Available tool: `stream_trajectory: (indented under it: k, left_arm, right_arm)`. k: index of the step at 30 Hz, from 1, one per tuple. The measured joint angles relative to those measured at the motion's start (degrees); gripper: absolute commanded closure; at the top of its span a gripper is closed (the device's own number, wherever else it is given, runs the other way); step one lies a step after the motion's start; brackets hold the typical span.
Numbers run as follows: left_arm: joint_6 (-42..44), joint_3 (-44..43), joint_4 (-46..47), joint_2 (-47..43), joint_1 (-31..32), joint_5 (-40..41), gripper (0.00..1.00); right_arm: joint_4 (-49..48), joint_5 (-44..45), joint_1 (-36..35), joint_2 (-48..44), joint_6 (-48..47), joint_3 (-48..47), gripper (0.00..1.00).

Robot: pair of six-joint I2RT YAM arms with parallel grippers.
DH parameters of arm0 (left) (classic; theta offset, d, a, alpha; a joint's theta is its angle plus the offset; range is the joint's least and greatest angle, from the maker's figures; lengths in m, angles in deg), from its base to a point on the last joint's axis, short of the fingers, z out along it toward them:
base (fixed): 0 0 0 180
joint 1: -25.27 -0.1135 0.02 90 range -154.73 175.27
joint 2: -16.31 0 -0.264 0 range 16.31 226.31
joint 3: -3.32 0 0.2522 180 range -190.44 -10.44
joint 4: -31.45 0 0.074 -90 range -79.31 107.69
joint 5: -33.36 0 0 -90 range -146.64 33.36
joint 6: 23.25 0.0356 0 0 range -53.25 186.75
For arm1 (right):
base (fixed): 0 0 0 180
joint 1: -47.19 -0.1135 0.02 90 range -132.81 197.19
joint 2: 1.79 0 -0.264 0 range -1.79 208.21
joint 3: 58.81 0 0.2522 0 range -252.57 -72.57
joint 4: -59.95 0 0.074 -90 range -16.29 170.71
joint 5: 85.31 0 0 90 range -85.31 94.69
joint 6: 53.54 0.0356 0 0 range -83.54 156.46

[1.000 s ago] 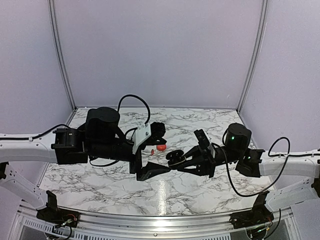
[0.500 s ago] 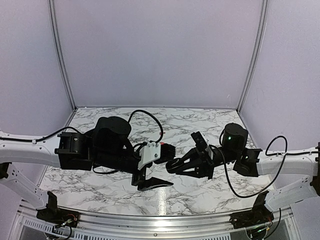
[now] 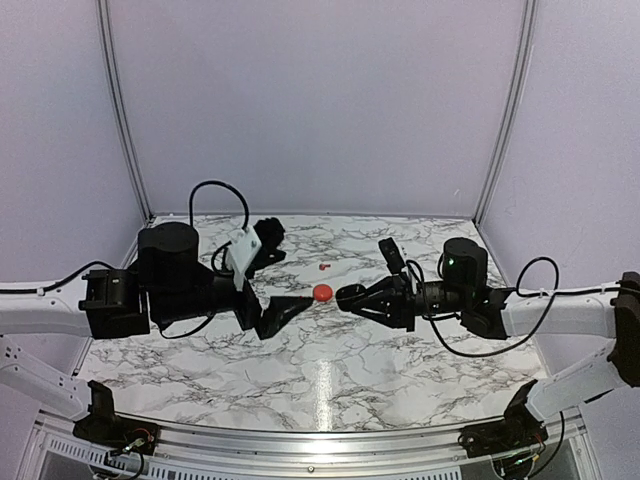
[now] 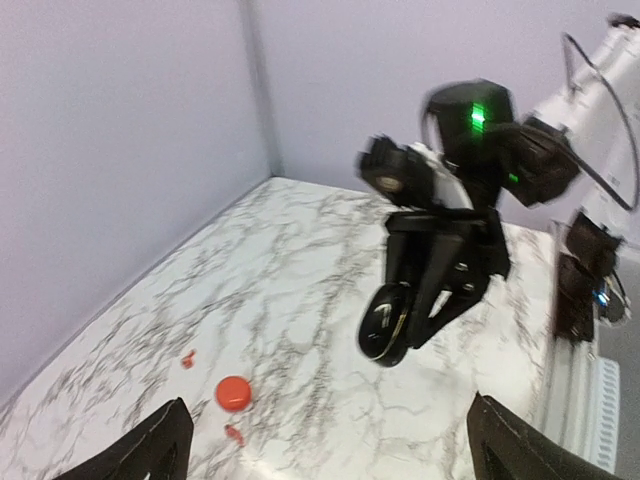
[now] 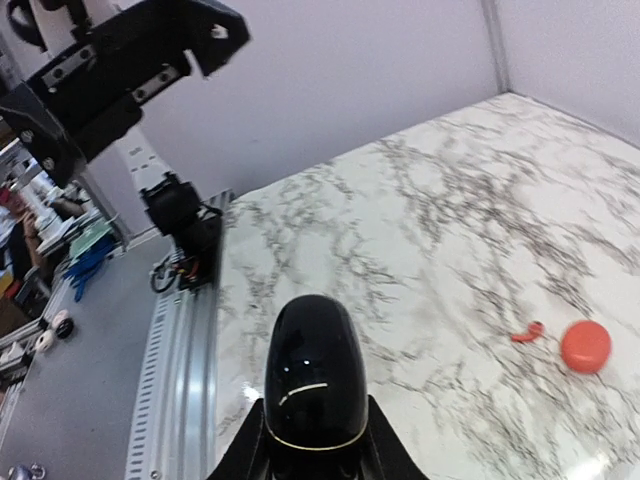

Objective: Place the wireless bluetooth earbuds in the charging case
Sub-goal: Close the charging case, then place the charging case with the earbuds at the center of the board.

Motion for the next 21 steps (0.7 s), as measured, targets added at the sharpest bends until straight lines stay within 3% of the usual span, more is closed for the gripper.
stream_trajectory:
  k: [6, 11, 21]
  left_arm:
    - [-13.3, 2.9, 2.5, -1.3, -6.8, 9.9, 0.01]
    - [-21.2, 4.0, 2.2, -1.3, -10.4, 13.7, 0.01]
    - [-26.6, 6.8, 1.3, -1.5, -11.8, 18.0, 0.01]
  right_arm:
    - [4.8, 6.3, 10.0, 4.6, 3.2, -0.3, 1.0]
    - [7.3, 7.7, 17.6, 12.6, 5.7, -2.7, 0.95]
    - [14.3, 9.0, 21.9, 24.7, 6.3, -8.3, 0.89]
